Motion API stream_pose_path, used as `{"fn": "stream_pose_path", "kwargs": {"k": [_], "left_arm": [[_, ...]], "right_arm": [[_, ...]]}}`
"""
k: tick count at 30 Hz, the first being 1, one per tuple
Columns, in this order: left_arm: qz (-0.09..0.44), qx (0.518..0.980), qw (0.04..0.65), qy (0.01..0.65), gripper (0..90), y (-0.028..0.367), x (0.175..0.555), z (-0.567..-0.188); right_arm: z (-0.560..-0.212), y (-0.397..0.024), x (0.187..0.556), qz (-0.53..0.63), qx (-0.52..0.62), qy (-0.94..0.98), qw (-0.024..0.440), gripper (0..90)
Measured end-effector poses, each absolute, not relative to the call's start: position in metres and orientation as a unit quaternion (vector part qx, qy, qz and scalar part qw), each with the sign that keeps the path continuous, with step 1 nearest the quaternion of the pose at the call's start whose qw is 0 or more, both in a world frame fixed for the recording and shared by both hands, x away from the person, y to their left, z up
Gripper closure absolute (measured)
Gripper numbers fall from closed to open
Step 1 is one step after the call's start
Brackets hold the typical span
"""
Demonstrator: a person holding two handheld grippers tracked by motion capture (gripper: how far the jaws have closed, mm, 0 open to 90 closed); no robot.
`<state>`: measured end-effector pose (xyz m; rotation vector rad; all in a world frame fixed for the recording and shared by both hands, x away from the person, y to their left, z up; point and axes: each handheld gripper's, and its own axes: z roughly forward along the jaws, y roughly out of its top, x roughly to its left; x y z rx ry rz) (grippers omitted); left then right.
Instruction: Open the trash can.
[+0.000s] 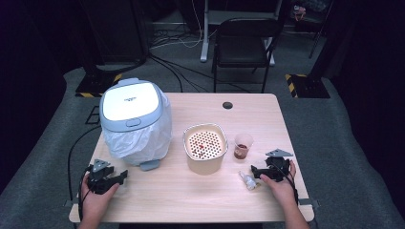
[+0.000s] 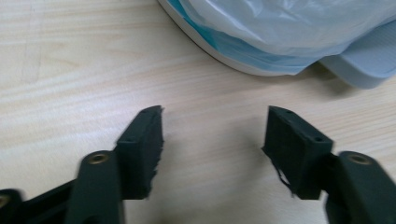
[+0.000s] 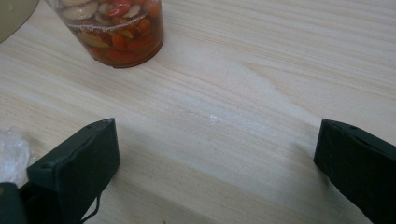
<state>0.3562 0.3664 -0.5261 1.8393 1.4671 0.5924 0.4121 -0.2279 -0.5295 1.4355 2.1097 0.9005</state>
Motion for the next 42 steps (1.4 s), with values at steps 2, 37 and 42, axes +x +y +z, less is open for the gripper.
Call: {"fn": "stream_pose_path", "kwargs": {"k": [2,37,42], "left_arm": [[0.223,0.705,0.357,0.571,39.0,0.363,0.354,-0.524],[0.233,0.695,0.381,0.563,90.0,0.259,0.355,-0.497],[0.245,0.707,0.373,0.548,90.0,0.254,0.364,-0.502]], "right_arm": [[-0.530,-0.228,0.412,0.325,0.518,0.761,0.216,0.0],[-0.530,-0.227,0.411,0.324,0.522,0.758,0.218,0.0],[-0.530,-0.227,0.411,0.324,0.522,0.758,0.218,0.0]]}}
